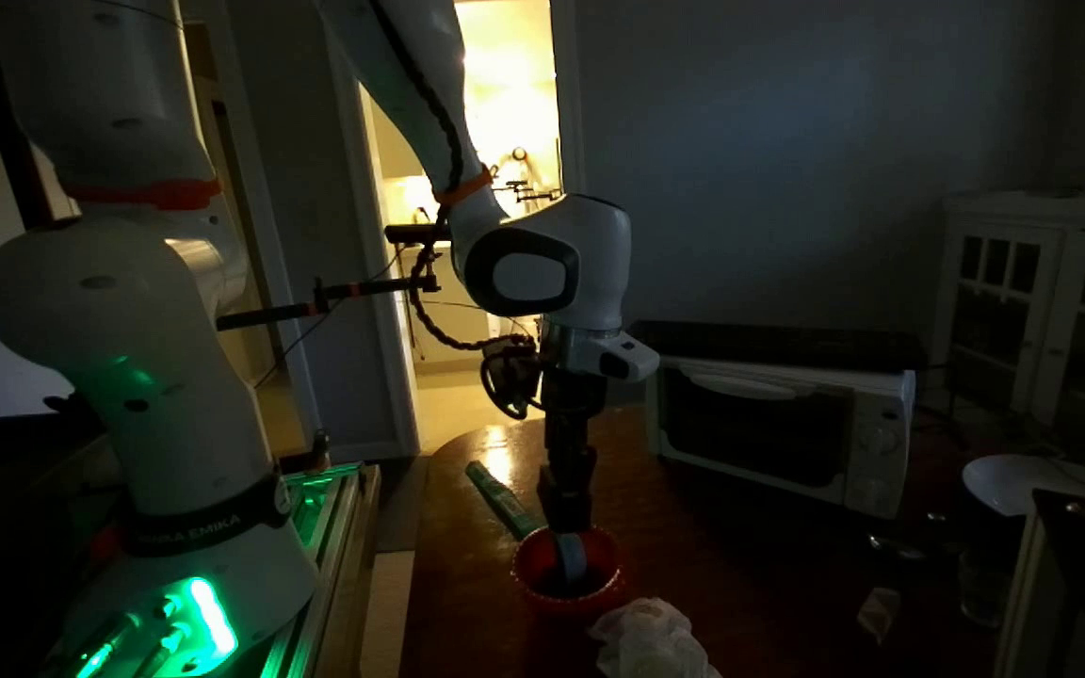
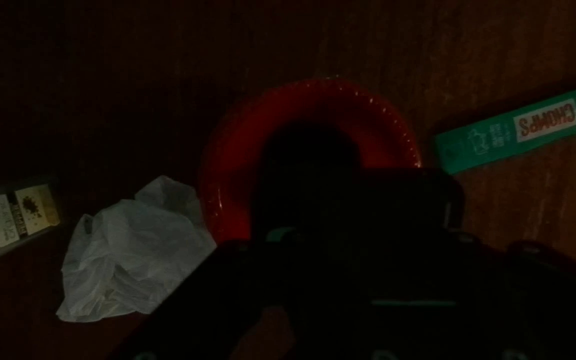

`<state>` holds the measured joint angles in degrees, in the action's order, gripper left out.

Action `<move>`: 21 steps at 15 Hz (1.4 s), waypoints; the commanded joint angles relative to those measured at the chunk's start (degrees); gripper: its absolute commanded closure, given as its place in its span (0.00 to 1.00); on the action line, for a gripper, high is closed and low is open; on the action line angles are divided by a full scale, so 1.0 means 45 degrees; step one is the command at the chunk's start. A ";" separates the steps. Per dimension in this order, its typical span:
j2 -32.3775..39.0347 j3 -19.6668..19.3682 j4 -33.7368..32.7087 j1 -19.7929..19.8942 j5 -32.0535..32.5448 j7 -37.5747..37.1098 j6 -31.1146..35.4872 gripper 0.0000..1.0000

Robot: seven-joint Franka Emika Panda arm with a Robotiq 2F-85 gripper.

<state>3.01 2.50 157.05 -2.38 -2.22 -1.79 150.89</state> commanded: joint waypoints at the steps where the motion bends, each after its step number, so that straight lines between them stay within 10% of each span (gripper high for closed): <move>1: -0.0106 0.0114 0.0131 -0.0001 -0.0848 0.0257 0.0712 0.78; 11: -0.0163 -0.0831 0.0003 0.0046 0.3720 -0.2568 0.0512 0.78; 21: -0.0193 0.0169 0.0084 -0.0014 -0.0900 0.0615 -0.0189 0.78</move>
<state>3.11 2.23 157.08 -2.33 -0.99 -2.31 150.26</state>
